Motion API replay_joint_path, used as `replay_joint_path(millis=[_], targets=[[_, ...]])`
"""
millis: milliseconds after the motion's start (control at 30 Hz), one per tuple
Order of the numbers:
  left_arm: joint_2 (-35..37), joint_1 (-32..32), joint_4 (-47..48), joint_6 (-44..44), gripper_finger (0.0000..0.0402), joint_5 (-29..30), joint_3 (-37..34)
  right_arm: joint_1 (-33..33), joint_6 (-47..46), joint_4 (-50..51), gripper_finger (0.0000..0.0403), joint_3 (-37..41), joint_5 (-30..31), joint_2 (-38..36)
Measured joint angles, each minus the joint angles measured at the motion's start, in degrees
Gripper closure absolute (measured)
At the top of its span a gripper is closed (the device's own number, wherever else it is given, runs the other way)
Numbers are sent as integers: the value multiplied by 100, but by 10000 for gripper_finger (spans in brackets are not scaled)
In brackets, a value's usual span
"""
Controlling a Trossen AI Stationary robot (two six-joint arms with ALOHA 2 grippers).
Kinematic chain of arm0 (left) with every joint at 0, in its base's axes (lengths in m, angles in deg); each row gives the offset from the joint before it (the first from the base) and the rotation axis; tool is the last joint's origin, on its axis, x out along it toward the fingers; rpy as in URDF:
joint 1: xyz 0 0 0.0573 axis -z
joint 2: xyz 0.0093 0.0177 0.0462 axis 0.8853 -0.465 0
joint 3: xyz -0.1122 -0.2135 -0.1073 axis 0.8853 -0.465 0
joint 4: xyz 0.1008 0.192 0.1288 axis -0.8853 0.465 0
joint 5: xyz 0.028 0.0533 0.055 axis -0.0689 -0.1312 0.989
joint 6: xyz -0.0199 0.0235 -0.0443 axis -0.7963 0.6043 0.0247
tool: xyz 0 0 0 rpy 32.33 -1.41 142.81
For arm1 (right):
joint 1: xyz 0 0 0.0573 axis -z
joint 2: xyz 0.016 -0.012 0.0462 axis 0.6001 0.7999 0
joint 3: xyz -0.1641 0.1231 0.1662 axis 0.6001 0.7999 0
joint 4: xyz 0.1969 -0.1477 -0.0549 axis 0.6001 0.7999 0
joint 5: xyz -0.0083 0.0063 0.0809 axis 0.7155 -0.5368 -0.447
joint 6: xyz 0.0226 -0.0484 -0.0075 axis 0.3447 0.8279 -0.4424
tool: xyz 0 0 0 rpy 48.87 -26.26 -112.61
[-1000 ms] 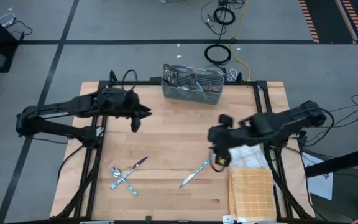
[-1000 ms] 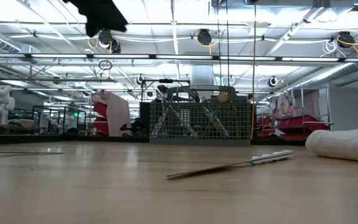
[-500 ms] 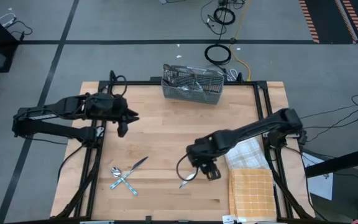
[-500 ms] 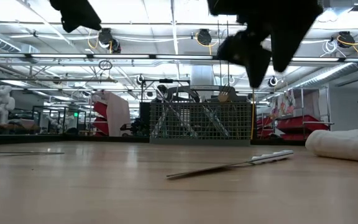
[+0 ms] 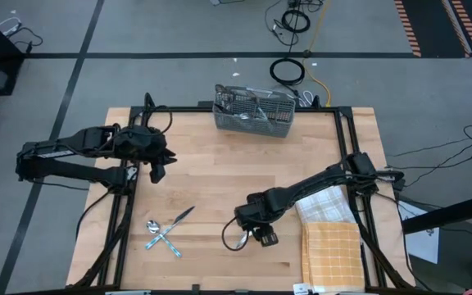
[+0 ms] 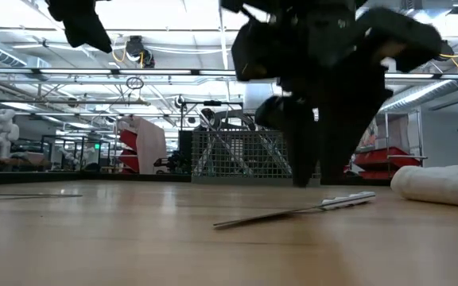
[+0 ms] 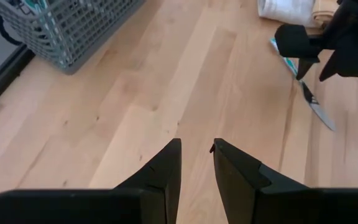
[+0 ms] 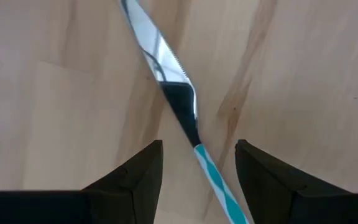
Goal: Sort silverware
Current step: Put the right blue table knife into the gray silverware basket
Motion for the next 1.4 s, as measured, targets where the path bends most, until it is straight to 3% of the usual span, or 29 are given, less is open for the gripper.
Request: replay_joint_path(millis=[333,433,567,933,1233,1400], targets=[[47,-2,21,116,303,0,0,-141,157,0,228,-56,327,726],[45,-2,22,146,303,0,0,-191,118,16,285,-86,624,878],[45,-2,22,175,303,73,0,-175,52,-78,385,-84,571,908],[45,-2,27,264,303,127,0,158,-1014,-260,401,-75,721,445],[47,-4,27,255,303,127,0,631,-1686,-978,403,-83,2362,-487],[47,-4,19,210,303,129,-1,998,-1428,-2138,403,-107,3709,-977]])
